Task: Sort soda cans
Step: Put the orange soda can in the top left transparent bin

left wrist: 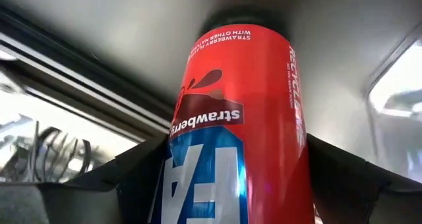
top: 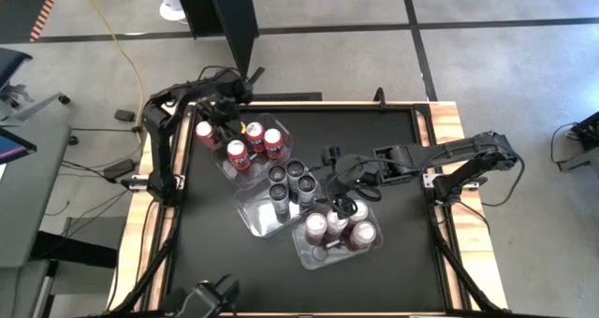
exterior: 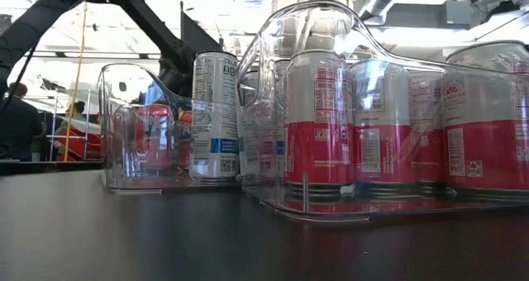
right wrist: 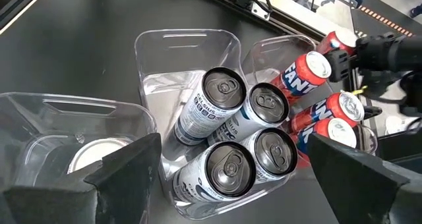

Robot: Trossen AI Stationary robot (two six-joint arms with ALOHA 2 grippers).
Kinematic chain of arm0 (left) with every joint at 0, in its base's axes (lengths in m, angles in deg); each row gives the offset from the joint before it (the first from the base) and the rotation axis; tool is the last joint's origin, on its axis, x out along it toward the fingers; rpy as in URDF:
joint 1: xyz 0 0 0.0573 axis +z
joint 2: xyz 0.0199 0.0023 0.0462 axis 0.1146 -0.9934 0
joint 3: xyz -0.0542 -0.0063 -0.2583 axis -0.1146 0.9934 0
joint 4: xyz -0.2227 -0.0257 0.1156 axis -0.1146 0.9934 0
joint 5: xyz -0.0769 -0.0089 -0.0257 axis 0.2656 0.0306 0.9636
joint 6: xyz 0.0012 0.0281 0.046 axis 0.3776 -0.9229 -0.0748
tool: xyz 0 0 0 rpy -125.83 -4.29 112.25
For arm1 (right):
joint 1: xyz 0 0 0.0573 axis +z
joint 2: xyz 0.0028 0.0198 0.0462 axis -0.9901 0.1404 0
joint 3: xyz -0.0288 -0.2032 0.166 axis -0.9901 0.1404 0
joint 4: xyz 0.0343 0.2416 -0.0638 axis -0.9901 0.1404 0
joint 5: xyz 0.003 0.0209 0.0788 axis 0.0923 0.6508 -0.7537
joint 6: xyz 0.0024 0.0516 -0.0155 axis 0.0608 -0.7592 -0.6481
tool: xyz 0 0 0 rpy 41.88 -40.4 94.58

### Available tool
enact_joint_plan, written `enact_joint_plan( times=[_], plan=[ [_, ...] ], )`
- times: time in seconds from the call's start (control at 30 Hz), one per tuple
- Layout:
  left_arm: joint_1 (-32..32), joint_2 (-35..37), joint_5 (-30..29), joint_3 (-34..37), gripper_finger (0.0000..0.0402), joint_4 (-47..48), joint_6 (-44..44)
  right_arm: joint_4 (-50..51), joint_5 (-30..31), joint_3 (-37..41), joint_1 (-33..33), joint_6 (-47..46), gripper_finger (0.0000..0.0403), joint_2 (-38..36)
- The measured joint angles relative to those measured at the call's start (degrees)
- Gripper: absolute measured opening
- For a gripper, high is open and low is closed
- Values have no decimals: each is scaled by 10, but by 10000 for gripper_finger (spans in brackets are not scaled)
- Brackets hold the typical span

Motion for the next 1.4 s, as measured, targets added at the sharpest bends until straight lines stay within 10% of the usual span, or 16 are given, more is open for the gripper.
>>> enact_joint_plan(
  times=[1.4],
  plan=[
    [-117,309,105,-13,303,11,49,-89,2,0,-16,45,397,0]
  ],
)
